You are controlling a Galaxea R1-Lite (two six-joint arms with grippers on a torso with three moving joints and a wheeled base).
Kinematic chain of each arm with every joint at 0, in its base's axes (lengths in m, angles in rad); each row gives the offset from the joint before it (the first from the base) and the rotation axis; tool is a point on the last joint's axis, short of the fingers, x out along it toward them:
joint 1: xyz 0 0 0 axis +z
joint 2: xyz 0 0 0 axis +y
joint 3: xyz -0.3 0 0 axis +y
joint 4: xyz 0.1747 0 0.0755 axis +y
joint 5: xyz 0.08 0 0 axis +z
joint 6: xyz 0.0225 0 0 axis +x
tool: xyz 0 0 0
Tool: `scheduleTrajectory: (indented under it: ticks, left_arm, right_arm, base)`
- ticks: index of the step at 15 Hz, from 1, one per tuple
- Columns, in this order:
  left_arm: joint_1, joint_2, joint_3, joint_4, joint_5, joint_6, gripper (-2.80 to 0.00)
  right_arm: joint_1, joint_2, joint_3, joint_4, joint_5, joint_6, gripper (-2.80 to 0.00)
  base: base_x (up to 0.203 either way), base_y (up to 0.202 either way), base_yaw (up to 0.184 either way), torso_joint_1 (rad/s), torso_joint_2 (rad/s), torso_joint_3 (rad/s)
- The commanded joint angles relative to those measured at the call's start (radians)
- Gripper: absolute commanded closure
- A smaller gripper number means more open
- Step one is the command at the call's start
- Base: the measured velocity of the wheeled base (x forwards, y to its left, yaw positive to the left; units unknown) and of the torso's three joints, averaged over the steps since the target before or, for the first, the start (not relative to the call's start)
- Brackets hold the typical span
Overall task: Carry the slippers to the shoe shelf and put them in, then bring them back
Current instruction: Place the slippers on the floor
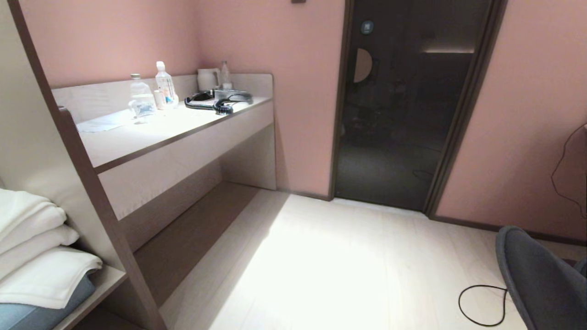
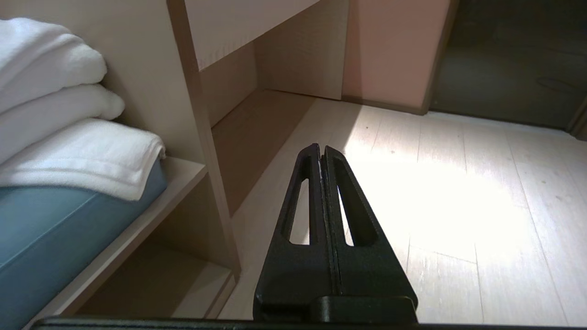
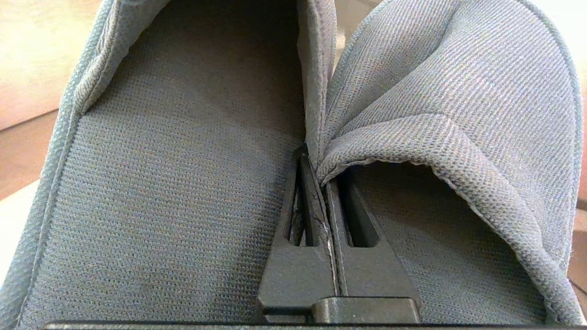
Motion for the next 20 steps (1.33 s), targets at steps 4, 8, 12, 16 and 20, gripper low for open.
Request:
scheduleTrajectory:
  ticks: [4,8,12,16,20]
  left_arm:
    - [0.001,0.001,0.000,-0.001,0.000,0.000,0.00]
    - [0.000,0.000,0.000,-0.001,0.000,0.000,0.00]
    - [0.001,0.000,0.000,-0.001,0.000,0.000,0.00]
    - [0.000,0.000,0.000,-0.001,0.000,0.000,0.00]
    - [0.000,0.000,0.000,-0.001,0.000,0.000,0.00]
  right_arm:
    - [0.000,0.001,0.000,0.000,0.000,-0.001,0.00]
    - [0.000,0.001,0.000,0.000,0.000,-0.001,0.00]
    - [0.000,0.001,0.000,0.000,0.000,-0.001,0.00]
    - [0.000,0.001,0.000,0.000,0.000,-0.001,0.00]
    - [0.001,0.001,0.000,0.000,0.000,-0.003,0.00]
  base:
    - [0.195,0.000,0.000,0.002,0.01,0.007]
    - [0.197,0.000,0.000,0.002,0.00,0.003]
    - [0.197,0.000,0.000,0.003,0.00,0.003]
    - [0.076,0.000,0.000,0.002,0.00,-0.001]
    - [0.000,0.000,0.000,0.001,0.00,-0.048]
